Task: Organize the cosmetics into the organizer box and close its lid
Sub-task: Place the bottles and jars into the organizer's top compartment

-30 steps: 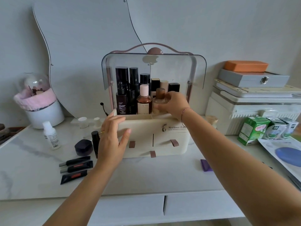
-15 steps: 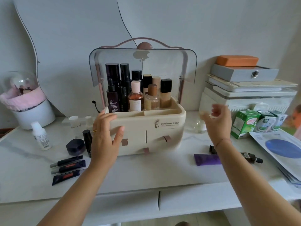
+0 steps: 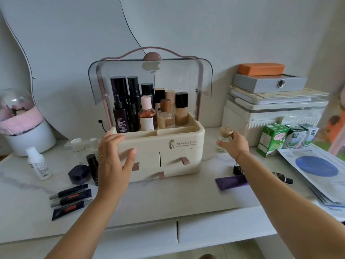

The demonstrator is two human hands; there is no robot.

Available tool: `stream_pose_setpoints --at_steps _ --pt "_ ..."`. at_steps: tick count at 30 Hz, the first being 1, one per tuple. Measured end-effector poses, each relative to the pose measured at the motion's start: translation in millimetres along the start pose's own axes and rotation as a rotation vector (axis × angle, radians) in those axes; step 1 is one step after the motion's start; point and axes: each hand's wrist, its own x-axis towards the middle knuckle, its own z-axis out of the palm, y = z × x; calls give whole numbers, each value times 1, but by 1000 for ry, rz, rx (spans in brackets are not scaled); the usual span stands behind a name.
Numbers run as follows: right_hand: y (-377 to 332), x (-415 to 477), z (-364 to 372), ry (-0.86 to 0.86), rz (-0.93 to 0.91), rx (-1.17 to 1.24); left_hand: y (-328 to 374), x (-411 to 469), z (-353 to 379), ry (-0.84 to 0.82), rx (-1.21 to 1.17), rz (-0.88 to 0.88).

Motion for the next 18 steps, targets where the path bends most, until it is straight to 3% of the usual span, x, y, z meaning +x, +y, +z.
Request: stream_pose_setpoints --at_steps 5,10,14,18 --pt "-16 -23 -15 66 -50 3 -2 0 0 -10 -1 6" --pt "-63 -92 -45 204 -266 289 -5 0 1 -8 -11 20" --pt "-110 -118 -49 120 -424 485 -6 0 2 -15 -15 30" --pt "-145 -100 -20 -10 -446 410 -8 -1 -2 -37 4 45"
